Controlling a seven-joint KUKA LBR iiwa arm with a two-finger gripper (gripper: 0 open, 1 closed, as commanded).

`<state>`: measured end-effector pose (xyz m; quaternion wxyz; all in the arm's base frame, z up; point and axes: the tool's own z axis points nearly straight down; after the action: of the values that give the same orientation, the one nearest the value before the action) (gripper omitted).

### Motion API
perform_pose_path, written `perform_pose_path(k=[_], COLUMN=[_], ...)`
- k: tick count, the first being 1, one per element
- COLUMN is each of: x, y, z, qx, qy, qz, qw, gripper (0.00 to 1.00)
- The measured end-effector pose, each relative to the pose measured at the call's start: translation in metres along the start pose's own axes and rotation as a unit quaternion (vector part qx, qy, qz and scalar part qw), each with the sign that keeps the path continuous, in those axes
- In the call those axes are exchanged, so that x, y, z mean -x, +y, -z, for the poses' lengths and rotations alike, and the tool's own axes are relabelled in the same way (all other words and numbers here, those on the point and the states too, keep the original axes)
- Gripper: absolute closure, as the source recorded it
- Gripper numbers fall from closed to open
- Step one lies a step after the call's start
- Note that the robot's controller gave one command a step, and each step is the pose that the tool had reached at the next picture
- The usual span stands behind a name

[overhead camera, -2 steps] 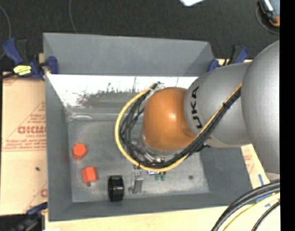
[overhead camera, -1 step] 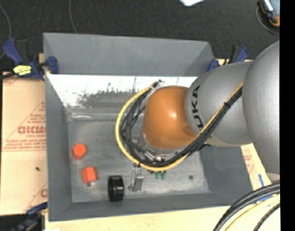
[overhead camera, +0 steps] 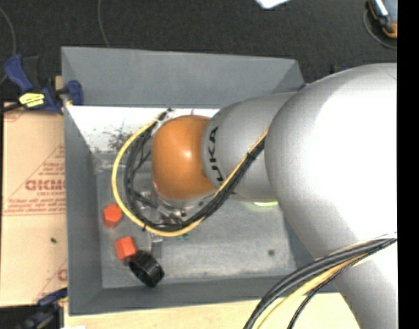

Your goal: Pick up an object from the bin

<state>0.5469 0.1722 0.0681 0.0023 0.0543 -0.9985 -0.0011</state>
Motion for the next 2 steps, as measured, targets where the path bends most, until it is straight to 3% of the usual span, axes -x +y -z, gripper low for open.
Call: perform_pose_path(k=[1,2], x=[-0.062,-0.059], y=[0.035,0.058], z=[0.043,0.035], qx=[0.001,0.003], qy=[-0.0159,-0.0128], qz=[0.07,-0.034], qw=[0.9974,0.9993], gripper=[0.0,0.0])
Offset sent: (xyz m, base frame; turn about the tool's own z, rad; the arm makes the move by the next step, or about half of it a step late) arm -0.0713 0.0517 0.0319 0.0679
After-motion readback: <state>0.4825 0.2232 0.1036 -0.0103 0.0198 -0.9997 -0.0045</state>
